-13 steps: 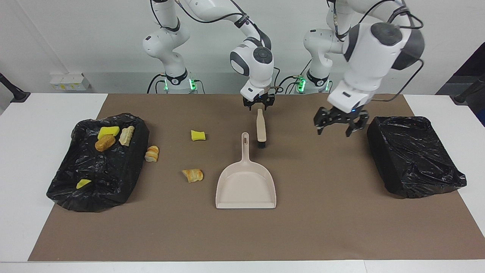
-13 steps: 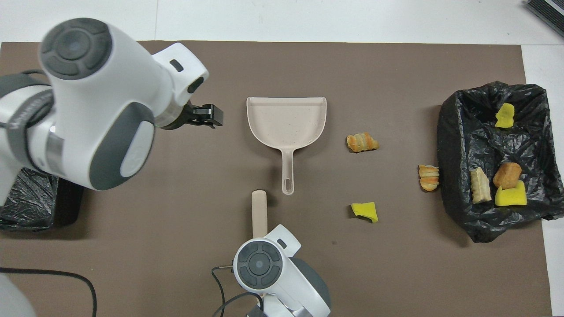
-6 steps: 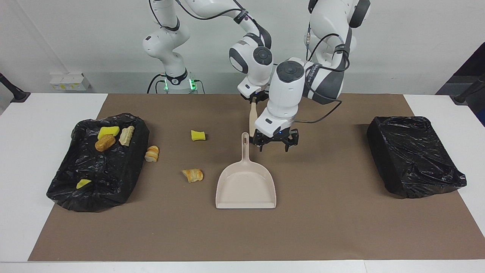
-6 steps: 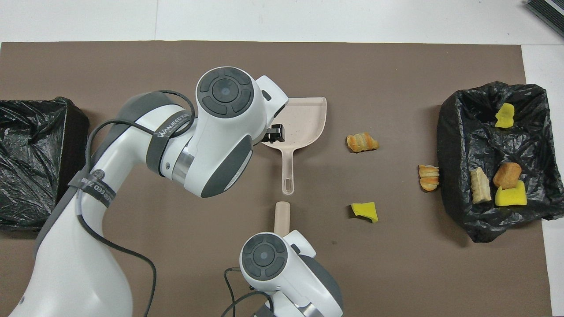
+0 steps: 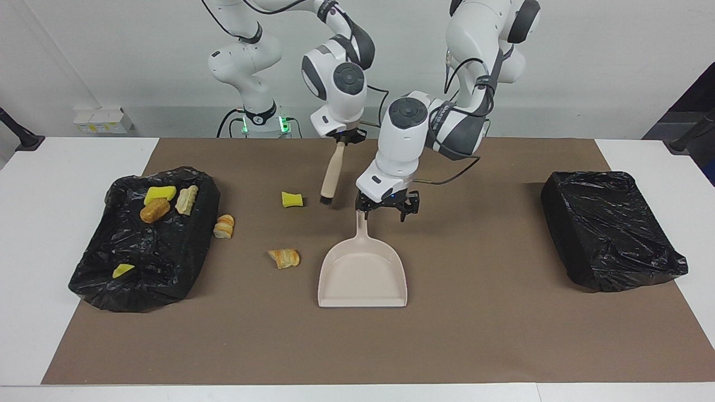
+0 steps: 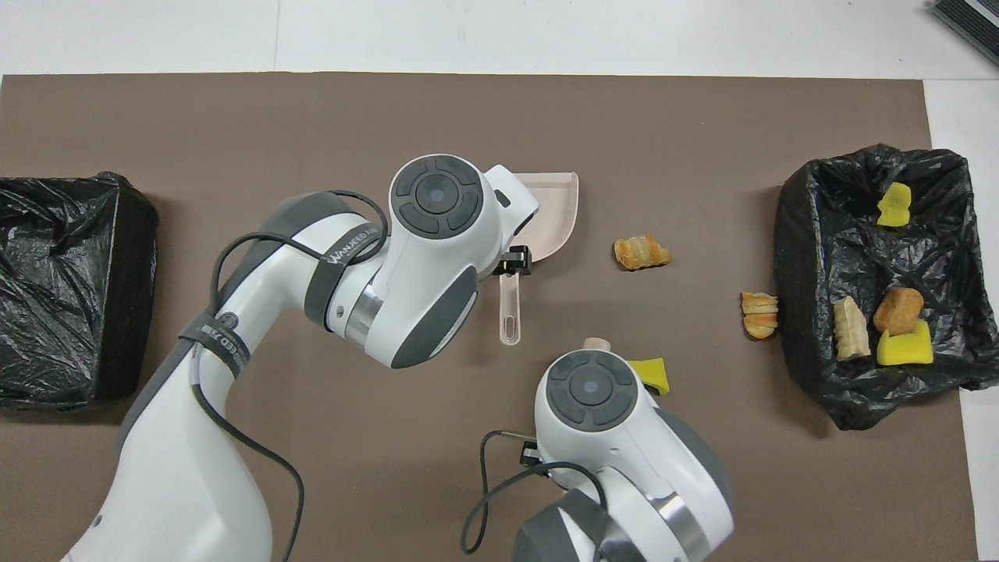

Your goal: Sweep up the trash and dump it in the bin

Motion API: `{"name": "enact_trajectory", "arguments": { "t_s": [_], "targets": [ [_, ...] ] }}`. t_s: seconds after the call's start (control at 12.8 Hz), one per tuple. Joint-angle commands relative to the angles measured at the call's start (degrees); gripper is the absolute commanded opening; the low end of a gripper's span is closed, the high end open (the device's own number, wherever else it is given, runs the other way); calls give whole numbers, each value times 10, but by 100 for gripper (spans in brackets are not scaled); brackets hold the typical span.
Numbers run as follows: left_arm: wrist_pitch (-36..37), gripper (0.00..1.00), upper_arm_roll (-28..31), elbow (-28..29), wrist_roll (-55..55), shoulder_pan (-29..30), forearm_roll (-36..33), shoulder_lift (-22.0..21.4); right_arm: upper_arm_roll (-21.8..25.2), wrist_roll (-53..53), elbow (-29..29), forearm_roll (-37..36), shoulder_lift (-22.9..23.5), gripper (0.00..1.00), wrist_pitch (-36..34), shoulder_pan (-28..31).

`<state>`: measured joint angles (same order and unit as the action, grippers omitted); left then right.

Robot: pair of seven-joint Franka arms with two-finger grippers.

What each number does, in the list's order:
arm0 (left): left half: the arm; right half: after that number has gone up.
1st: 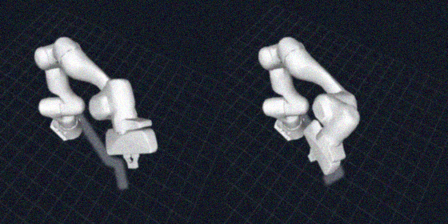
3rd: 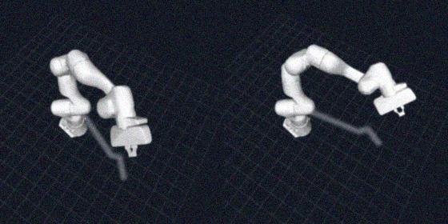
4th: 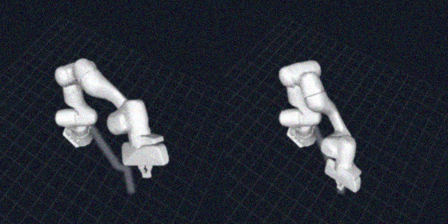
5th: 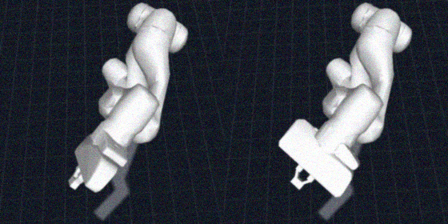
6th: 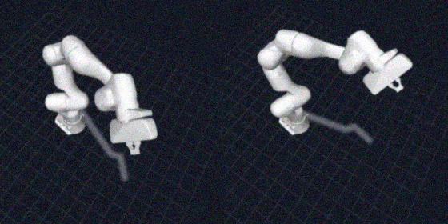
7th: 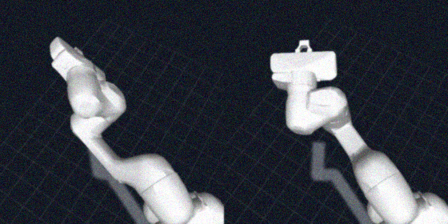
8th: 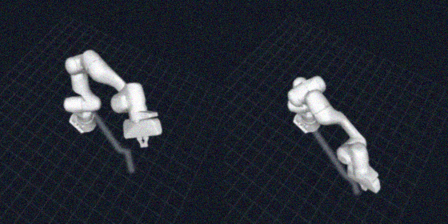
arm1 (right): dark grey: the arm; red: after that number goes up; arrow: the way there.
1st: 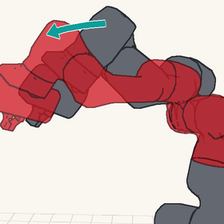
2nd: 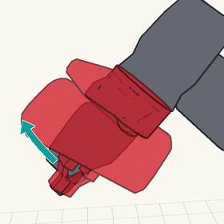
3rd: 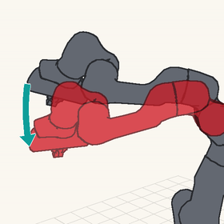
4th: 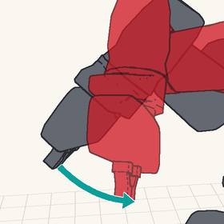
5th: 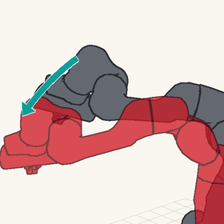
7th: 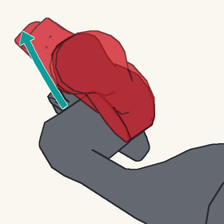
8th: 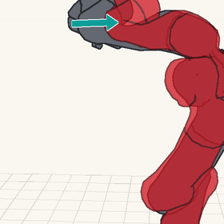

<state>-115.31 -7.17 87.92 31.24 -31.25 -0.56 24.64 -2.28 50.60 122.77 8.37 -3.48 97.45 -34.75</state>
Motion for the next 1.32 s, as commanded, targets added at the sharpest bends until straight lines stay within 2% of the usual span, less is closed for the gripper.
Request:
{"name": "enact_trajectory", "arguments": {
  "t_s": [0.0, 0.16, 0.31, 0.39, 0.54, 0.62, 0.86, 1.09, 1.25],
  "targets": [
    [-24, 100, 9, 15, 9, -36, 3, 26, -4, -17, 18, -55, -22, 0, -34, 40],
    [-27, 100, 8, 16, 8, -36, 3, 29, -5, -37, 18, -100, -19, 0, -37, 92],
    [-39, 100, 9, 20, 9, -37, 0, 35, -5, -43, 19, -189, -14, 0, -38, 125],
    [-38, 100, 9, 20, 9, -37, 0, 35, -5, -59, 19, -201, -9, 0, -32, 160],
    [-29, 35, 10, 16, 9, -37, -1, 35, -6, -97, 30, -202, -6, 0, -19, 221],
    [-28, 0, 9, 16, 10, -37, -1, 36, -6, -109, 64, -202, -19, 0, 11, 237],
    [-23, 0, 9, 17, 10, -37, 0, 35, -5, -131, 138, -202, -61, 0, 69, 266],
    [3, 0, 13, 15, -15, -24, -13, 20, -6, -144, 178, -202, -53, 0, 140, 265],
    [29, 0, 19, 16, -153, -8, -27, -13, -8, -175, 172, -192, -45, 0, 152, 253]
  ]
}}
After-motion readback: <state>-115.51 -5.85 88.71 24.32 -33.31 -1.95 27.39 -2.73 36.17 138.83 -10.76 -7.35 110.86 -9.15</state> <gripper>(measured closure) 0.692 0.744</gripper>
